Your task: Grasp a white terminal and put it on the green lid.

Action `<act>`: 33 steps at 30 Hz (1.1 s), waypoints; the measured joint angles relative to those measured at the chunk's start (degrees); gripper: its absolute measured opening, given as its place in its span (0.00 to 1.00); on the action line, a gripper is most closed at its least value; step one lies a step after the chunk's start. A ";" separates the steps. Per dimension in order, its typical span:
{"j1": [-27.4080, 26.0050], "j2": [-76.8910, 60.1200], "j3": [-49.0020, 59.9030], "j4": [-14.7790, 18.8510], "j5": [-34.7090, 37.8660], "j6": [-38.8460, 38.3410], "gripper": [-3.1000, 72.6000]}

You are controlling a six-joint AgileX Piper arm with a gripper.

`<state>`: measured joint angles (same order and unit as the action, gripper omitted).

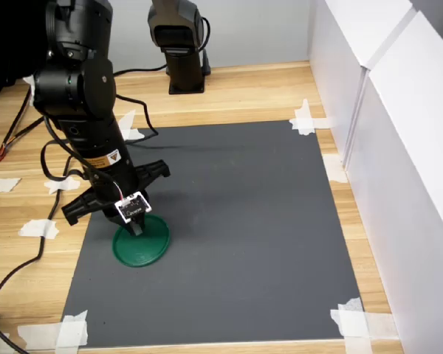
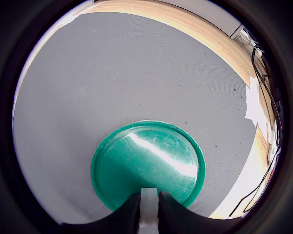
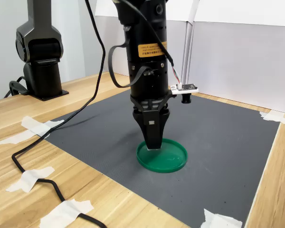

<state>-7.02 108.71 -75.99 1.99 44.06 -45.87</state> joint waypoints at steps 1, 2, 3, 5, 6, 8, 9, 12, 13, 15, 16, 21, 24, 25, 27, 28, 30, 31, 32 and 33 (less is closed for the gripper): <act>0.00 0.00 0.00 0.00 -0.05 0.05 0.17; 0.00 0.00 0.00 0.00 -0.12 0.08 0.18; 0.00 0.00 0.00 0.00 -0.12 0.13 0.19; 0.00 0.00 0.00 0.00 -0.19 0.29 0.24; 0.00 0.00 0.00 0.00 -0.25 0.31 0.26; 0.00 0.00 0.00 0.00 -0.54 0.41 0.35; 0.00 0.00 0.00 0.00 -0.79 0.46 0.39; 0.00 0.00 0.00 0.00 -1.67 0.48 0.54; 0.00 0.00 0.00 0.00 -1.92 0.48 0.57; 0.00 -0.13 0.00 0.00 -2.63 0.52 0.63; 0.00 -0.39 0.00 0.00 -3.00 0.52 0.65; 0.00 -4.15 0.00 0.00 -3.20 0.52 0.68; 0.00 -7.80 0.00 0.00 -3.22 1.51 0.68; 0.00 -9.12 0.00 0.00 -3.16 2.08 0.68; 0.00 -11.85 0.00 0.00 -3.04 3.89 0.68; 0.00 -13.21 0.00 0.00 -2.79 5.04 0.68; 0.00 -15.58 0.00 0.00 -1.83 7.24 0.68; 0.00 -16.82 0.00 0.32 -1.06 8.10 0.68; 0.00 -17.96 0.00 0.89 -0.26 8.75 0.68; 0.00 -19.00 0.00 1.73 0.53 9.08 0.68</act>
<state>-7.02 89.71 -75.99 3.72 44.59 -36.79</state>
